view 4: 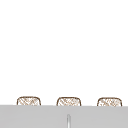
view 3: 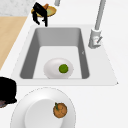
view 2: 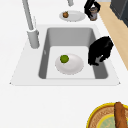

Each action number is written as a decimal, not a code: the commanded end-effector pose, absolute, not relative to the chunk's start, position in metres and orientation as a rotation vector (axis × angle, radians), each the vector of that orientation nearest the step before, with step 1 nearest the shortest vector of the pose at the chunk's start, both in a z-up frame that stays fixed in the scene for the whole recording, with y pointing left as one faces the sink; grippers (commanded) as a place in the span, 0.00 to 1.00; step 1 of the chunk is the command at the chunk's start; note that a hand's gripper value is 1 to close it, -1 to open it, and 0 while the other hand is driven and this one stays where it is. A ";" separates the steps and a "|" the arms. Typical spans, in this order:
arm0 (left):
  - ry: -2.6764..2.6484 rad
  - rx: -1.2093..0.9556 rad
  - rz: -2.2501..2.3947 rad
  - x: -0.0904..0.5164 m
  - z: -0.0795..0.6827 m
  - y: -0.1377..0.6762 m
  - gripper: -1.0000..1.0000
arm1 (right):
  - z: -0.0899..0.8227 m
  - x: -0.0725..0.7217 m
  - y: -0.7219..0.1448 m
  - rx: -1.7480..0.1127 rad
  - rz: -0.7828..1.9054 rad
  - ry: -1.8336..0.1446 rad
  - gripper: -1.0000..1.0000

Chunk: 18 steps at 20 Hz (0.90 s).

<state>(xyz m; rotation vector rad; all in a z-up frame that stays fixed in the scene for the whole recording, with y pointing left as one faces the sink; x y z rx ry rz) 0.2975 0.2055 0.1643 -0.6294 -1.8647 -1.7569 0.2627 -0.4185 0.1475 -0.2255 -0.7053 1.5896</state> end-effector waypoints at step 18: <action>-1.865 -0.629 -1.757 0.297 0.164 0.205 0.50 | 0.202 0.270 -0.432 -0.316 1.598 -0.751 0.00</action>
